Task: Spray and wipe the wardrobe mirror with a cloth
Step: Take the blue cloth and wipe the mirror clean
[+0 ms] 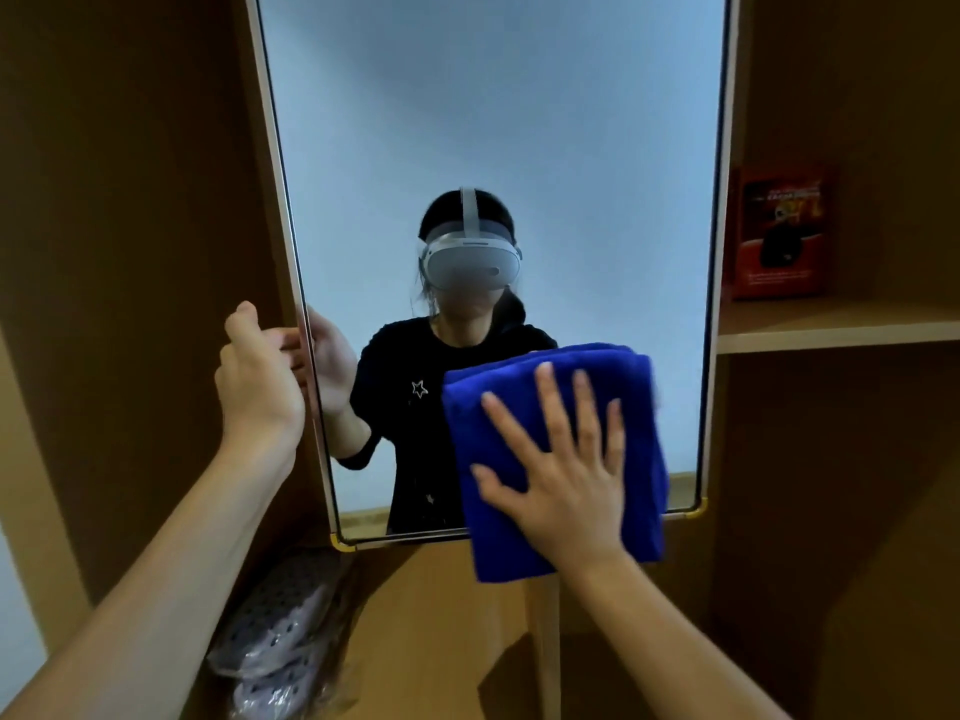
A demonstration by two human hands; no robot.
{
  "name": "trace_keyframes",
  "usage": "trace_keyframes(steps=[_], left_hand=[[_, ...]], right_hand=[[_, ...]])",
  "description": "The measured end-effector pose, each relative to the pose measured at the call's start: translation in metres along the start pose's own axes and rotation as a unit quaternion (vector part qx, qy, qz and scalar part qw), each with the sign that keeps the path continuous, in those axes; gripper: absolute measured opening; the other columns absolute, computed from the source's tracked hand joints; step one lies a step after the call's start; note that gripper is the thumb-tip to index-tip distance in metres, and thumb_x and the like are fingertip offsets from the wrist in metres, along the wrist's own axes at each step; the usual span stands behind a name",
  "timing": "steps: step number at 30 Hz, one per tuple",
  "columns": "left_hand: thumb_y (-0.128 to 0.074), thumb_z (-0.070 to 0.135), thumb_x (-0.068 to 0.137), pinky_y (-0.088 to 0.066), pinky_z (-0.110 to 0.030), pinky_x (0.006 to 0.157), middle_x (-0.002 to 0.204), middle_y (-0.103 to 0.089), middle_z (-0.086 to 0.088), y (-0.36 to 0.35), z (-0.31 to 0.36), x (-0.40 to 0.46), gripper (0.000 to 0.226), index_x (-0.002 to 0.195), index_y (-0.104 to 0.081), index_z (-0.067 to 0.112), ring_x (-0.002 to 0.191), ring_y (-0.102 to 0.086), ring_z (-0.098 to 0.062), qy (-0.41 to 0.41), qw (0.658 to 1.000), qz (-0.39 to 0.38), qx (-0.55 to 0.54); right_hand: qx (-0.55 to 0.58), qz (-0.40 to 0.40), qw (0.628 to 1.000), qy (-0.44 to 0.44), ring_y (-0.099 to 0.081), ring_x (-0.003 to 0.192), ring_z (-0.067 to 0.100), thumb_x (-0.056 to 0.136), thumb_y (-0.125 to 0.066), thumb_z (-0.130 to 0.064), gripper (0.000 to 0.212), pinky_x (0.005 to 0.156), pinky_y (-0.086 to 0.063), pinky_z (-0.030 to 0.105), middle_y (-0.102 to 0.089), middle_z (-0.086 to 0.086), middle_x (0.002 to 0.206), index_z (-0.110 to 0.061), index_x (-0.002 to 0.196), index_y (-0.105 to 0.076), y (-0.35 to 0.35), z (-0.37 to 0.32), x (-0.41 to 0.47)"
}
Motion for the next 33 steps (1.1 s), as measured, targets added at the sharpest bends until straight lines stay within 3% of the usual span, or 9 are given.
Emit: trace_keyframes(steps=[2, 5, 11, 14, 18, 23, 29, 33], left_hand=[[-0.026, 0.072, 0.072, -0.040, -0.051, 0.104, 0.113, -0.067, -0.010, 0.001, -0.001, 0.000, 0.062, 0.088, -0.063, 0.025, 0.111, -0.060, -0.026, 0.001, 1.000, 0.008, 0.008], [-0.024, 0.066, 0.080, -0.043, -0.051, 0.102, 0.101, -0.069, -0.007, 0.001, 0.002, -0.006, 0.055, 0.077, -0.064, 0.029, 0.105, -0.062, -0.025, -0.012, 1.000, 0.013, 0.022], [-0.025, 0.060, 0.087, -0.047, -0.050, 0.097, 0.090, -0.070, -0.003, 0.007, 0.001, -0.015, 0.056, 0.065, -0.069, 0.035, 0.097, -0.063, -0.021, -0.032, 0.997, 0.014, 0.067], [-0.022, 0.047, 0.099, -0.046, -0.049, 0.097, 0.085, -0.065, 0.001, 0.009, -0.004, -0.025, 0.052, 0.070, -0.062, 0.030, 0.094, -0.061, -0.019, -0.050, 0.993, 0.000, 0.103], [-0.023, 0.044, 0.101, -0.043, -0.050, 0.101, 0.097, -0.065, -0.001, 0.011, -0.007, -0.027, 0.045, 0.079, -0.060, 0.030, 0.108, -0.059, -0.026, -0.069, 0.989, -0.005, 0.127], [-0.028, 0.042, 0.102, -0.049, -0.042, 0.090, 0.080, -0.066, 0.005, 0.014, -0.008, -0.026, 0.047, 0.072, -0.061, 0.027, 0.087, -0.063, -0.015, -0.069, 0.989, -0.008, 0.131], [-0.028, 0.047, 0.099, -0.047, -0.046, 0.096, 0.089, -0.068, 0.003, 0.014, -0.010, -0.026, 0.047, 0.077, -0.064, 0.027, 0.097, -0.062, -0.021, -0.054, 0.993, -0.005, 0.107], [-0.026, 0.053, 0.095, -0.045, -0.053, 0.097, 0.092, -0.069, -0.001, 0.013, -0.012, -0.029, 0.049, 0.079, -0.064, 0.027, 0.096, -0.063, -0.021, -0.051, 0.994, -0.004, 0.095]], right_hand=[[-0.007, -0.003, 1.000, -0.023, -0.004, 0.149, 0.029, 0.088, -0.036, -0.069, 0.069, 0.119, -0.004, 0.055, -0.013, 0.003, 0.161, -0.045, 0.150, -0.016, 0.002, 0.036, -0.005], [-0.016, -0.010, 0.999, -0.051, 0.000, 0.149, 0.030, 0.088, -0.034, -0.068, 0.073, 0.119, -0.006, 0.056, -0.009, 0.006, 0.161, -0.045, 0.152, -0.008, 0.006, 0.075, -0.011], [-0.004, -0.015, 0.998, -0.055, -0.003, 0.149, 0.034, 0.089, -0.032, -0.068, 0.073, 0.118, -0.004, 0.057, -0.008, 0.008, 0.161, -0.043, 0.153, -0.008, 0.011, 0.080, -0.005], [0.014, -0.005, 0.997, -0.080, -0.002, 0.149, 0.033, 0.090, -0.033, -0.067, 0.071, 0.118, -0.003, 0.057, -0.007, 0.008, 0.162, -0.042, 0.152, -0.011, 0.023, 0.081, 0.033], [0.032, 0.020, 0.993, -0.112, -0.001, 0.149, 0.033, 0.092, -0.028, -0.068, 0.068, 0.119, 0.000, 0.055, -0.005, 0.006, 0.163, -0.042, 0.153, -0.012, 0.051, 0.087, 0.134], [0.037, 0.045, 0.981, -0.184, -0.001, 0.149, 0.037, 0.094, -0.020, -0.068, 0.067, 0.117, -0.001, 0.059, -0.005, 0.010, 0.163, -0.038, 0.154, -0.012, 0.059, 0.063, 0.167], [0.040, 0.001, 0.998, -0.041, -0.004, 0.149, 0.038, 0.091, -0.037, -0.066, 0.067, 0.116, -0.004, 0.062, -0.011, 0.009, 0.163, -0.044, 0.151, -0.019, 0.033, -0.029, 0.099], [0.050, -0.032, 0.998, 0.002, 0.002, 0.149, 0.038, 0.091, -0.038, -0.067, 0.069, 0.117, 0.001, 0.061, -0.004, 0.009, 0.163, -0.044, 0.152, -0.015, 0.018, -0.077, 0.066]])
Point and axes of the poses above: each hand's wrist, its own x-axis towards the middle knuckle, its own y-axis out of the back of the hand, z = x × y, the point moved 6 cm from there along x, towards the middle knuckle
